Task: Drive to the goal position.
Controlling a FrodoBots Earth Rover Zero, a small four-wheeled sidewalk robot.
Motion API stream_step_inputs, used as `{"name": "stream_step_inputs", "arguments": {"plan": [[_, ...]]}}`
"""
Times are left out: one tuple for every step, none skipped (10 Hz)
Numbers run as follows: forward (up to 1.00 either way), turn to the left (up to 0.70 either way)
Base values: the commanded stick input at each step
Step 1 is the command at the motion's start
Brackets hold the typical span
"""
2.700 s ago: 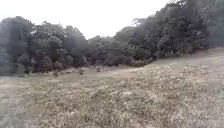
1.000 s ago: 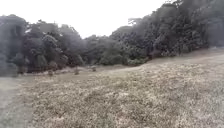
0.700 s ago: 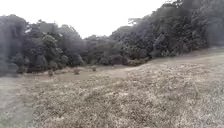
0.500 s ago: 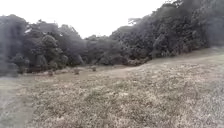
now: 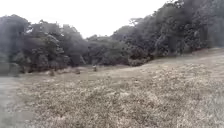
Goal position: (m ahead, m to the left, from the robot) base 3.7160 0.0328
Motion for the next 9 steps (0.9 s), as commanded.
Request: {"name": "stream_step_inputs", "arguments": {"plan": [[0.00,0.00],[0.00,0.00],[0.00,0.00],[0.00,0.00],[0.00,0.00],[0.45,0.00],[0.45,0.00],[0.00,0.00],[0.00,0.00]]}}
